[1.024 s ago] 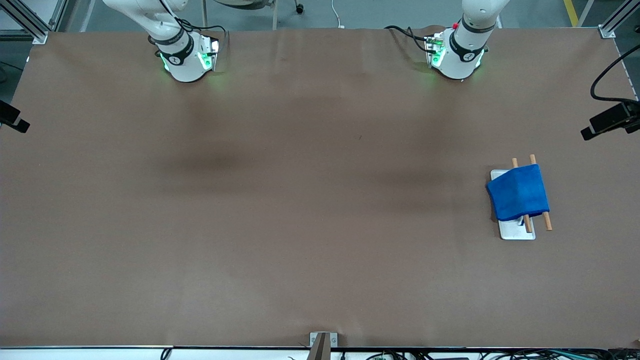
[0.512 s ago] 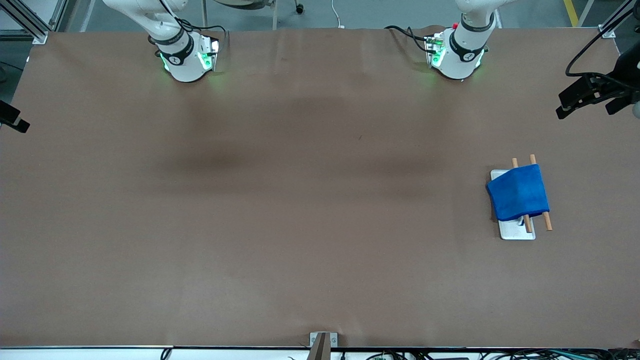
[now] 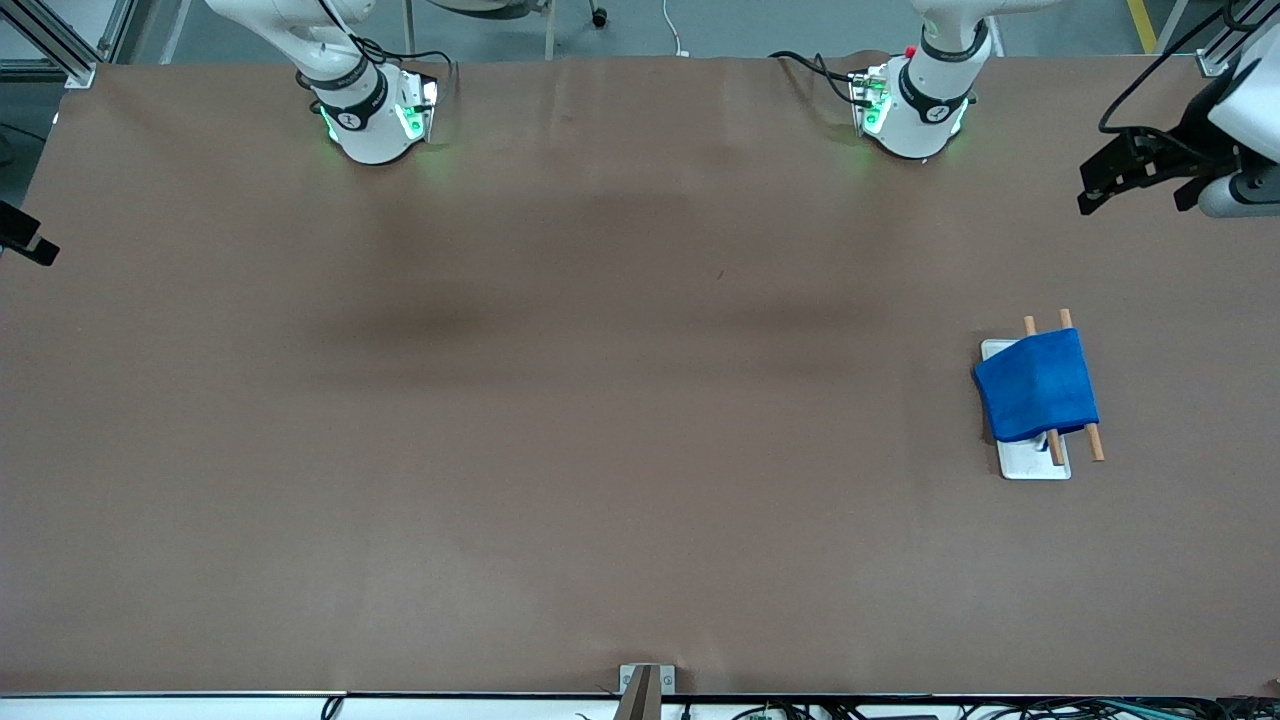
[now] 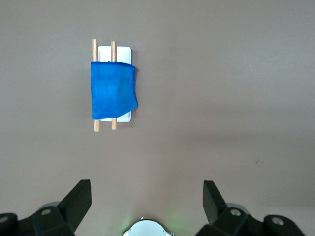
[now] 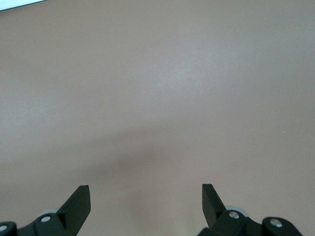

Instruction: Right arm passes towel to left arm to hang

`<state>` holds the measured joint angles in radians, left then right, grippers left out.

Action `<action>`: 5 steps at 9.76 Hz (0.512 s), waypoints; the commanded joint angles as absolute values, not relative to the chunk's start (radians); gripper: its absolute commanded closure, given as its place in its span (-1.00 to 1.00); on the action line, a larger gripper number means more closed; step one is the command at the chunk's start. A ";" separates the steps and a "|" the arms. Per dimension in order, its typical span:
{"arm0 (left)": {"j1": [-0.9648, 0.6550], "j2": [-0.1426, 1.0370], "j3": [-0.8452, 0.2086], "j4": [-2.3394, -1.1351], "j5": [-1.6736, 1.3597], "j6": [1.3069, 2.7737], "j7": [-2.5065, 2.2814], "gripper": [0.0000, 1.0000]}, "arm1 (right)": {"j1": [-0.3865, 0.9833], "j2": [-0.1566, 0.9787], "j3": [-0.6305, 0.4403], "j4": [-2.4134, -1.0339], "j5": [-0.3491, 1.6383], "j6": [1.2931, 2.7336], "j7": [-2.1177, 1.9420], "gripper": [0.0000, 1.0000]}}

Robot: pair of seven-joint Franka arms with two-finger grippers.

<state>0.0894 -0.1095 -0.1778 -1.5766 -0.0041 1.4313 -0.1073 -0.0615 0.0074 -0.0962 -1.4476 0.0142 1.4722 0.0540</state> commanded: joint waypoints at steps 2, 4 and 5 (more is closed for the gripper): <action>0.083 -0.134 -0.161 -1.638 -0.018 1.454 -0.054 -1.00 | -0.064 0.002 -0.097 -1.451 0.026 1.471 0.067 -1.00; 0.087 -0.104 -0.163 -1.599 -0.014 1.453 0.010 -1.00 | -0.064 0.002 -0.097 -1.451 0.026 1.471 0.066 -1.00; 0.086 -0.100 -0.163 -1.594 -0.014 1.453 0.011 -1.00 | -0.064 0.002 -0.097 -1.451 0.026 1.471 0.066 -1.00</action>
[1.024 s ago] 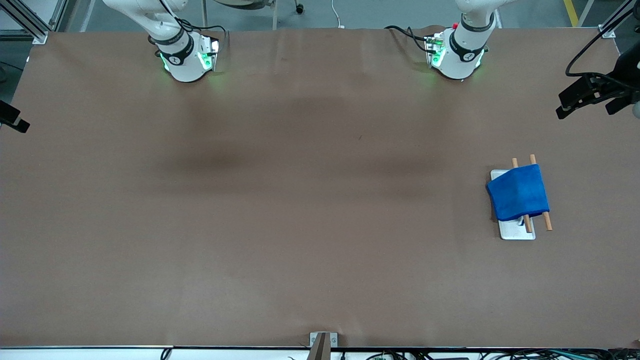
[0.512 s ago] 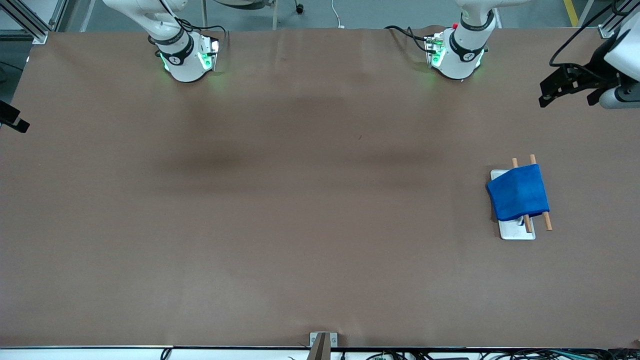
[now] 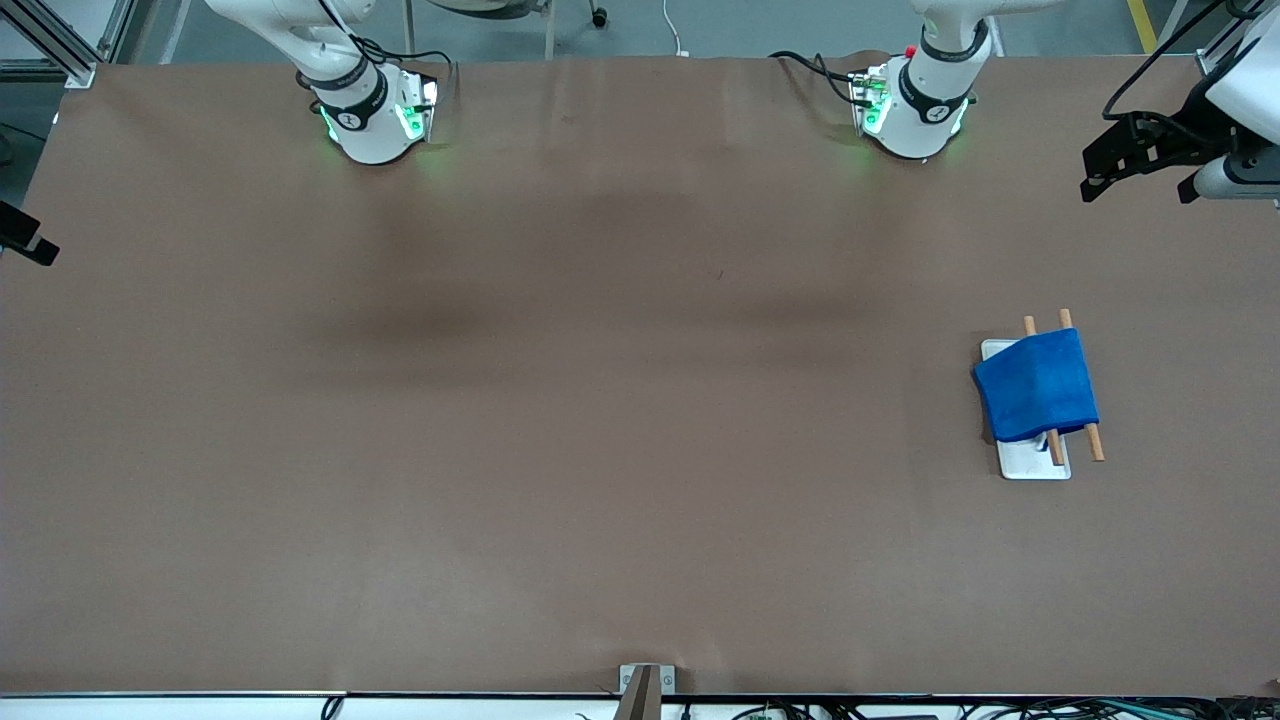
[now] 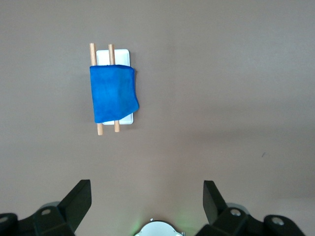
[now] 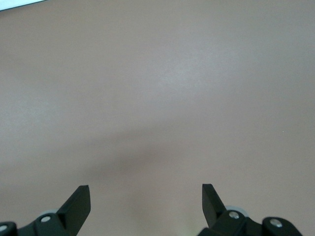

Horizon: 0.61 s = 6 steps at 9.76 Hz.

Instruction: Right arm passes towel to left arm to hang

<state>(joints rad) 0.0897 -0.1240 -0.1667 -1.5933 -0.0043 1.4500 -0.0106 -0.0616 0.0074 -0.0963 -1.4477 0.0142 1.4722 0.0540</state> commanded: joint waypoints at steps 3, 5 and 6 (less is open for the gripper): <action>0.084 -0.098 -0.166 -1.592 -0.015 1.450 -0.017 -1.00 | -0.064 0.002 -0.097 -1.451 0.026 1.471 0.067 -1.00; 0.084 -0.100 -0.169 -1.592 -0.017 1.440 -0.064 -1.00 | -0.064 0.002 -0.097 -1.451 0.026 1.471 0.067 -1.00; 0.083 -0.100 -0.170 -1.592 -0.017 1.437 -0.077 -1.00 | -0.064 0.002 -0.097 -1.451 0.026 1.471 0.067 -1.00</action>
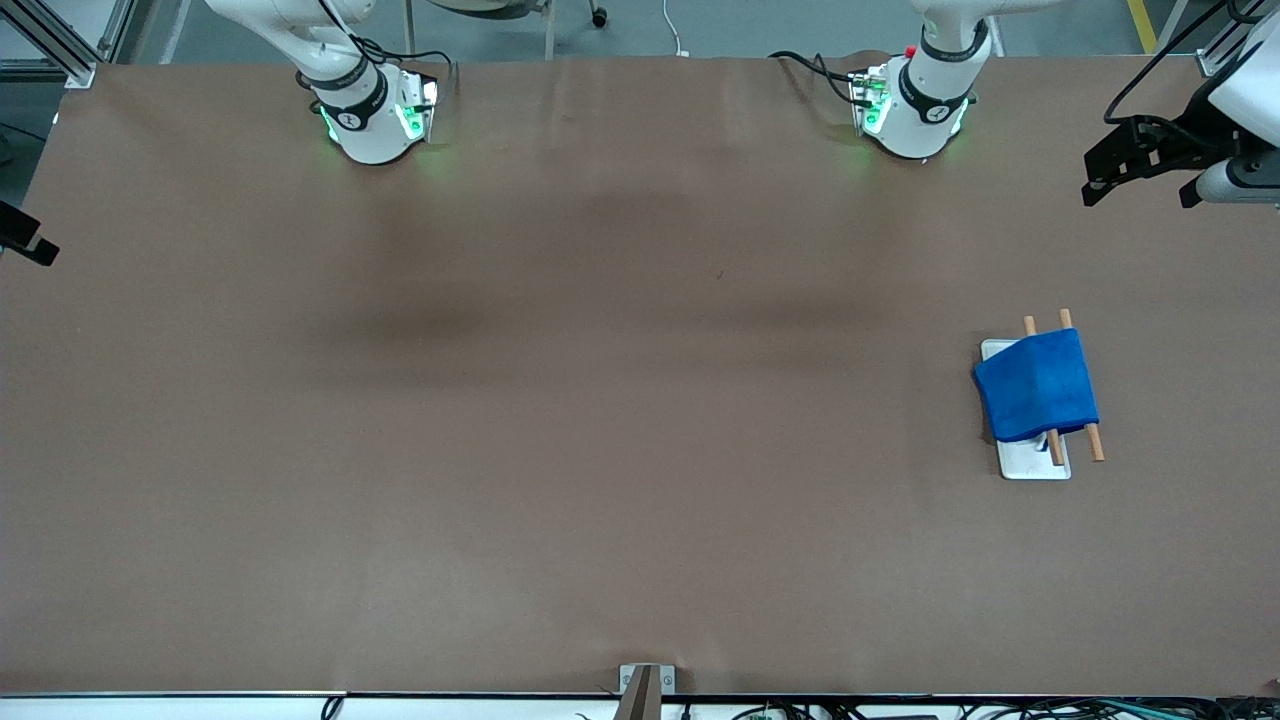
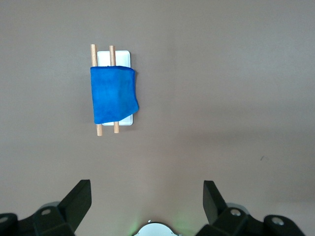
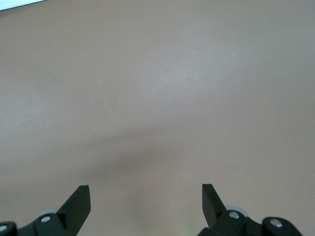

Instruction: Right arm passes towel to left arm to hang

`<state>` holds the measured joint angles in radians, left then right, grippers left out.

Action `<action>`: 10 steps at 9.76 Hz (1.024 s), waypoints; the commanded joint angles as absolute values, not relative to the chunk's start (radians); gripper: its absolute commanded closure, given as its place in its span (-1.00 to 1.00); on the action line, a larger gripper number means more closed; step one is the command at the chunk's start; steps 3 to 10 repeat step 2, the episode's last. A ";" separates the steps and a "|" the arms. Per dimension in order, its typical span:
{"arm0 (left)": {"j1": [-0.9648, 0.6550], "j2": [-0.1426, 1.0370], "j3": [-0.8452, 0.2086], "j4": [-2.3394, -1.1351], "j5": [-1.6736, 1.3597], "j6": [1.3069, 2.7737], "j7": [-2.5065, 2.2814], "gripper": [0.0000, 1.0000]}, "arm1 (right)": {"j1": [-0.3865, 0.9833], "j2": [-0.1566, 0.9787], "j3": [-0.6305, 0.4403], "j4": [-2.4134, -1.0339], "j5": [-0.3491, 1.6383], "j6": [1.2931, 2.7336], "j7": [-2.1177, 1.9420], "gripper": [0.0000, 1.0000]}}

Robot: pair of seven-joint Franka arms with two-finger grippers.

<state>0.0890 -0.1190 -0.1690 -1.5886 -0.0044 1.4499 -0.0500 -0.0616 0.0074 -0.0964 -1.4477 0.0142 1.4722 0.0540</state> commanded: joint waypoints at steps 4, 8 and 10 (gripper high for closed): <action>0.078 -0.101 -0.173 -1.594 -0.018 1.437 -0.098 -1.00 | -0.064 0.002 -0.097 -1.451 0.026 1.471 0.067 -1.00; 0.078 -0.101 -0.173 -1.594 -0.018 1.437 -0.098 -1.00 | -0.064 0.002 -0.097 -1.451 0.026 1.471 0.067 -1.00; 0.078 -0.101 -0.173 -1.594 -0.018 1.437 -0.098 -1.00 | -0.064 0.002 -0.097 -1.451 0.026 1.471 0.067 -1.00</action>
